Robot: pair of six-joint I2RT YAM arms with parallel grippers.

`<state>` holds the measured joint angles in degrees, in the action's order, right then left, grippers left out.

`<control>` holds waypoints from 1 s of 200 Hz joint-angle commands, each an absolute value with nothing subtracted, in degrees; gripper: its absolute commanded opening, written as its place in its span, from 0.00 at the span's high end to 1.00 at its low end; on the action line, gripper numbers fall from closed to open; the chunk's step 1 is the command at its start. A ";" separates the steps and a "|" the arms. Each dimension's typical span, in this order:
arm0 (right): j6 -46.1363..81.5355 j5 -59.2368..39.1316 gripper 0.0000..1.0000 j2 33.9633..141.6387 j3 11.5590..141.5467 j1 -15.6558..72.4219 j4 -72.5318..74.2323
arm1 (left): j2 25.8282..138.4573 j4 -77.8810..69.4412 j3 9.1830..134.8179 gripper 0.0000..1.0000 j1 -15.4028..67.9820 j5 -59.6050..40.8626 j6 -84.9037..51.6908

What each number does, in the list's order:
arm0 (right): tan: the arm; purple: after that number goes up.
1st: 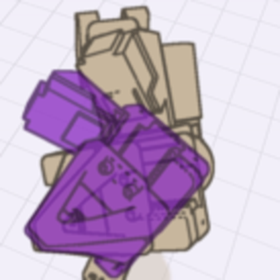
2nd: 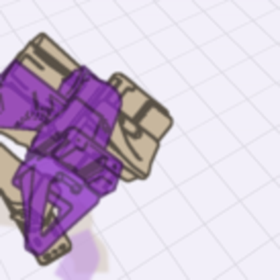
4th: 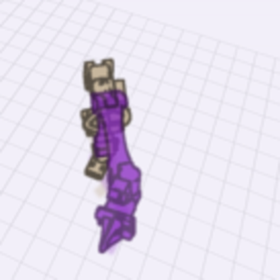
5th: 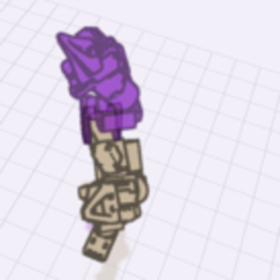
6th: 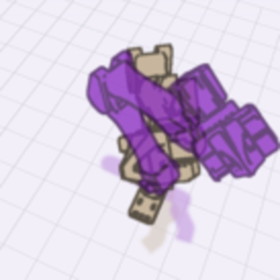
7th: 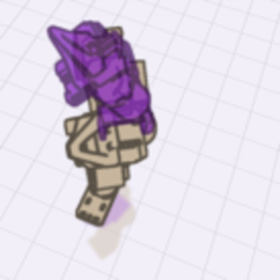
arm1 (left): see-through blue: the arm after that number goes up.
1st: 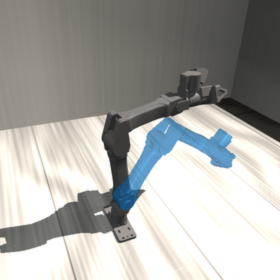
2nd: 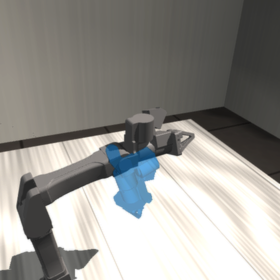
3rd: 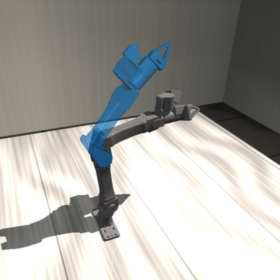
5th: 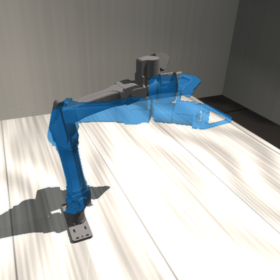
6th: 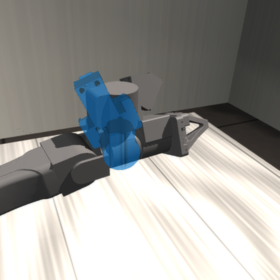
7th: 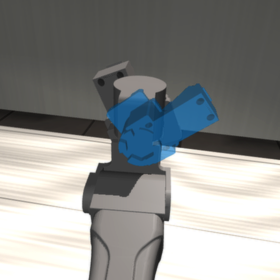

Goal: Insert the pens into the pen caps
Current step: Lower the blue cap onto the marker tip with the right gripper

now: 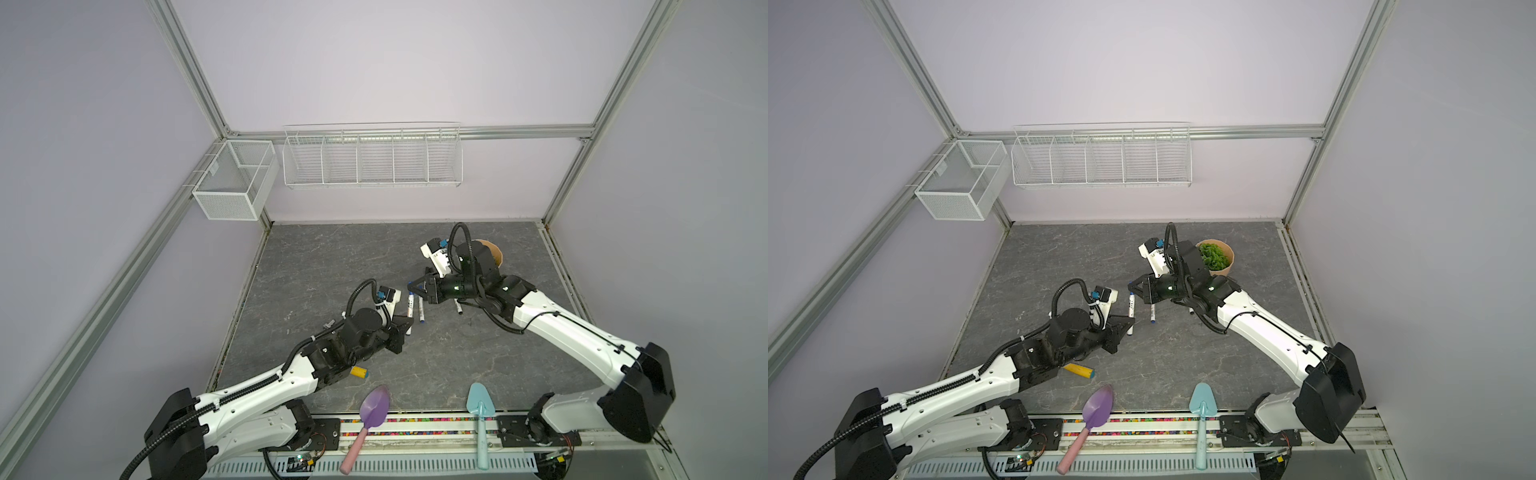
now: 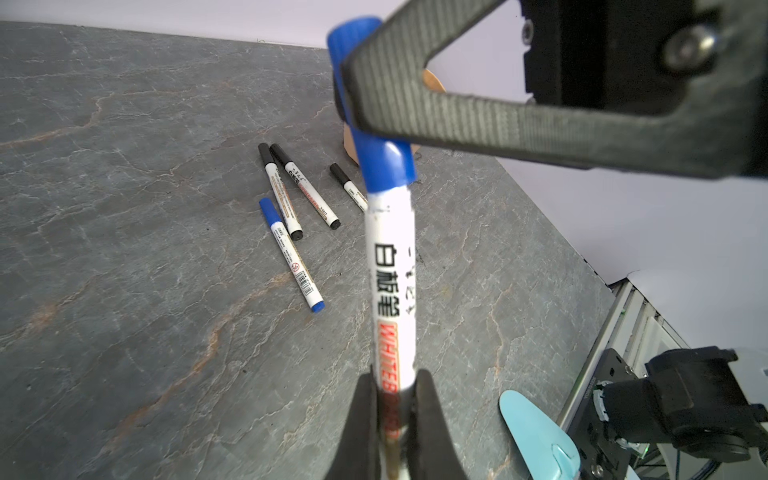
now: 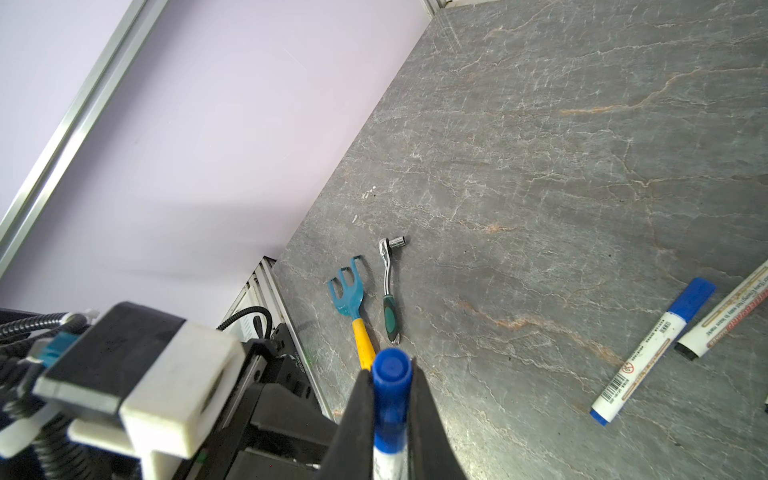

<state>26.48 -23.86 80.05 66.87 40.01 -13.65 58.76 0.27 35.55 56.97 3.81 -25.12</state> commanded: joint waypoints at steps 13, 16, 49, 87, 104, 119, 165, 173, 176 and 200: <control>26.92 -25.90 0.93 79.34 66.36 40.78 -15.44 | 57.42 -2.88 36.14 1.00 56.78 5.89 -23.99; 26.79 -26.07 0.93 79.24 66.42 40.78 -15.54 | 57.47 -2.92 36.13 1.00 56.78 5.93 -24.12; 25.03 -31.51 0.92 77.92 65.48 40.79 -15.34 | 57.65 -3.43 36.12 1.00 56.78 7.40 -23.78; 21.79 -37.87 0.88 76.33 64.95 40.81 -17.96 | 58.87 -3.28 36.82 1.00 56.78 8.81 -21.89; 20.48 -37.62 0.88 75.37 64.96 40.77 -20.04 | 58.53 -3.66 37.00 1.00 56.78 9.47 -20.77; 19.36 -35.41 0.88 74.90 65.34 40.78 -22.12 | 57.97 -4.02 36.91 1.00 56.78 9.93 -19.38; 16.35 -30.10 0.86 75.50 66.58 40.83 -25.85 | 56.63 -3.28 37.29 1.00 56.78 10.76 -15.88; 16.20 -30.09 0.84 75.49 66.77 40.78 -25.84 | 56.39 -3.95 36.89 1.00 56.78 10.28 -15.23; 16.23 -30.06 0.82 75.48 66.84 40.83 -25.80 | 56.33 -4.22 36.69 1.00 56.78 10.09 -15.01; 16.39 -29.60 0.69 74.56 66.97 40.74 -25.16 | 55.95 -5.14 36.04 1.00 56.78 9.93 -14.35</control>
<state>17.67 -28.64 76.31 67.09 40.07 -19.94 57.80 -0.62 35.55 57.56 6.37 -16.25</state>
